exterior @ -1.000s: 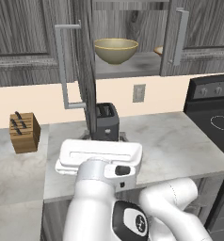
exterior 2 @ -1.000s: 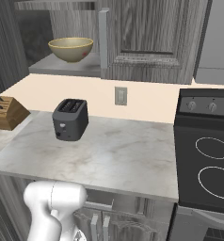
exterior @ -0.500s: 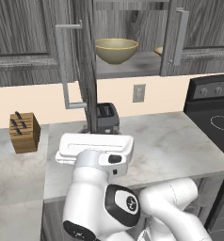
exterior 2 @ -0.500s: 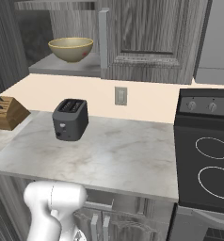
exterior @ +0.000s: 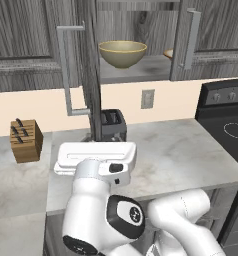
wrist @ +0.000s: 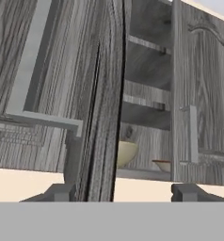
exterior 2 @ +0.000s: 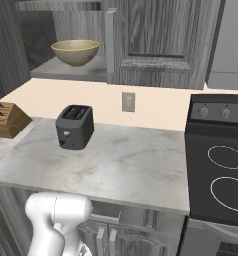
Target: Open the cabinet. Pick the bowls from the counter and place them in the cabinet. Then close the cabinet.
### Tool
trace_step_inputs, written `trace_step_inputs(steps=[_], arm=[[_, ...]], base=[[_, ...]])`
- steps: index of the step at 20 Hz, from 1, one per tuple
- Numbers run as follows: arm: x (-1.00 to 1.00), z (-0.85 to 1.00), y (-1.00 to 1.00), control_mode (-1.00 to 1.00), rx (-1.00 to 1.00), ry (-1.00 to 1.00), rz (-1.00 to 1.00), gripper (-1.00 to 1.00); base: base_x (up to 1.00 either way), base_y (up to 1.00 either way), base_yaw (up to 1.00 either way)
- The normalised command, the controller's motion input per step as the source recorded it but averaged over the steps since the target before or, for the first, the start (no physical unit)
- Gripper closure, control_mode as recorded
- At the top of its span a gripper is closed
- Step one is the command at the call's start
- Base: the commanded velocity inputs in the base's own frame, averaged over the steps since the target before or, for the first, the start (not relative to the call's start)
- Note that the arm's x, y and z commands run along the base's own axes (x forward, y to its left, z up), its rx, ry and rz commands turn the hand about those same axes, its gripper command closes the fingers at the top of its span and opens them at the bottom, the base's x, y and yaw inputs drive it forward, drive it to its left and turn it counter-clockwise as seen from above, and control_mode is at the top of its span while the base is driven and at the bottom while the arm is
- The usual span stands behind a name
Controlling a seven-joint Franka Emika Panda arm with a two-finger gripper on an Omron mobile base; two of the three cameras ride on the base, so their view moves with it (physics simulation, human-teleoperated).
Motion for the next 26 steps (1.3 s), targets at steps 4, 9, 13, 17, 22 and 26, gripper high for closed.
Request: trace_step_inputs(steps=[4, 9, 13, 17, 22, 26], arm=[[0.52, 0.00, 0.00, -1.00, 0.00, 0.01, 0.01, -1.00], [0.56, 0.00, -0.03, -1.00, 0.00, 0.02, 0.02, -1.00], [0.48, 0.00, -0.24, -1.00, 0.00, 0.00, 0.03, -1.00], [0.28, 0.00, -0.33, -1.00, 0.00, 0.00, 0.02, -1.00], [0.03, 0.00, -0.51, -1.00, 0.03, 0.00, 0.00, -1.00], [0.06, 0.00, -0.55, -1.00, 0.03, 0.00, 0.00, -1.00]], base=[[0.00, 0.00, 0.00], [0.00, 0.00, 0.00], [0.00, 0.00, 0.00], [0.00, 0.00, 0.00], [0.00, 0.00, 0.00], [0.00, 0.00, 0.00]])
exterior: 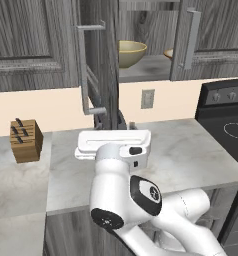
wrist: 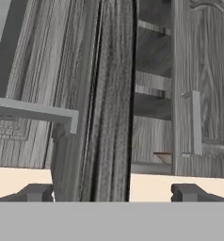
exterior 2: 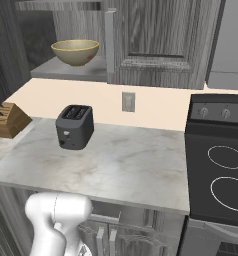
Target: Open the cabinet. Pick the bowls from the counter and place them in the cabinet. Then close the cabinet.
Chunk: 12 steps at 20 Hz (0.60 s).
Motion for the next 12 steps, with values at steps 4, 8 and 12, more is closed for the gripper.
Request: trace_step_inputs(steps=[4, 8, 12], arm=[[0.07, 0.00, -0.56, -1.00, 0.03, 0.00, 0.00, -1.00], [0.11, 0.00, -0.52, -1.00, 0.01, 0.00, 0.00, -1.00], [0.17, 0.00, -0.46, -1.00, 0.00, 0.00, 0.00, -1.00]], base=[[0.00, 0.00, 0.00], [0.00, 0.00, 0.00], [0.00, 0.00, 0.00]])
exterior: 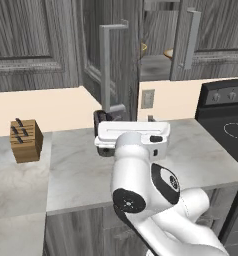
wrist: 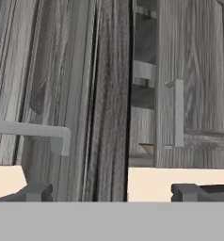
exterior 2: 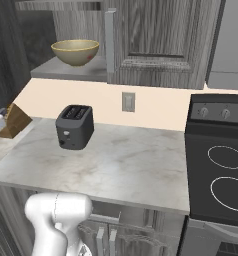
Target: Open the cabinet. Pick the bowls from the counter and place them in the cabinet. Then close the cabinet.
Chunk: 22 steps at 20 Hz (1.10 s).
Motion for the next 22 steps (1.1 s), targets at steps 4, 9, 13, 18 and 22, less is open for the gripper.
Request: trace_step_inputs(steps=[4, 9, 13, 18, 22], arm=[[0.21, 0.00, -0.43, -1.00, 0.00, 0.00, 0.00, -1.00], [0.20, 0.00, -0.45, -1.00, 0.00, 0.00, 0.00, -1.00], [0.23, 0.00, -0.49, -1.00, 0.00, 0.00, 0.00, -1.00], [0.20, 0.00, -0.52, -1.00, 0.00, 0.00, 0.00, -1.00], [0.21, 0.00, -0.53, -1.00, 0.00, 0.00, 0.00, -1.00]], base=[[0.00, 0.00, 0.00], [0.00, 0.00, 0.00], [0.00, 0.00, 0.00], [0.00, 0.00, 0.00], [0.00, 0.00, 0.00]])
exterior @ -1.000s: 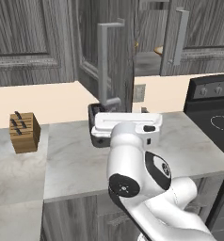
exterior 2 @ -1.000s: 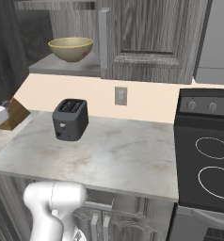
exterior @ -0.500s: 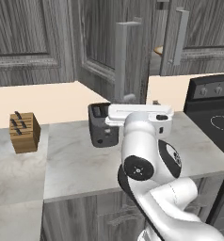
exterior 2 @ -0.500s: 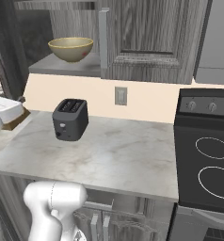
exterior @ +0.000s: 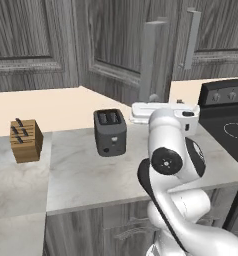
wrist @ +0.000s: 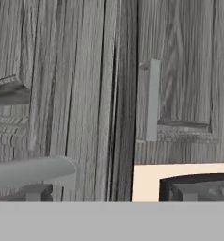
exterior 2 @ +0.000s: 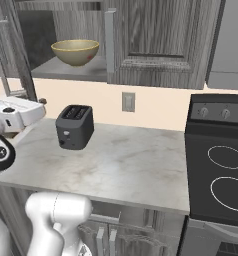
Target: Open the cabinet. Pick the bowls from the counter and place them in the cabinet. Then close the cabinet.
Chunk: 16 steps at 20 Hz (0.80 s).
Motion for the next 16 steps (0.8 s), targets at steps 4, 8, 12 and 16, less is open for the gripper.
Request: trace_step_inputs(steps=[4, 8, 12, 16], arm=[[0.30, 0.00, -0.47, -1.00, 0.00, 0.00, 0.00, -1.00], [0.41, 0.00, -0.44, -1.00, 0.00, 0.00, 0.00, -1.00], [0.45, 0.00, -0.41, -1.00, 0.00, 0.00, 0.00, -1.00], [0.44, 0.00, -0.38, -1.00, 0.00, 0.00, 0.00, -1.00]], base=[[0.00, 0.00, 0.00], [0.00, 0.00, 0.00], [0.00, 0.00, 0.00], [0.00, 0.00, 0.00]])
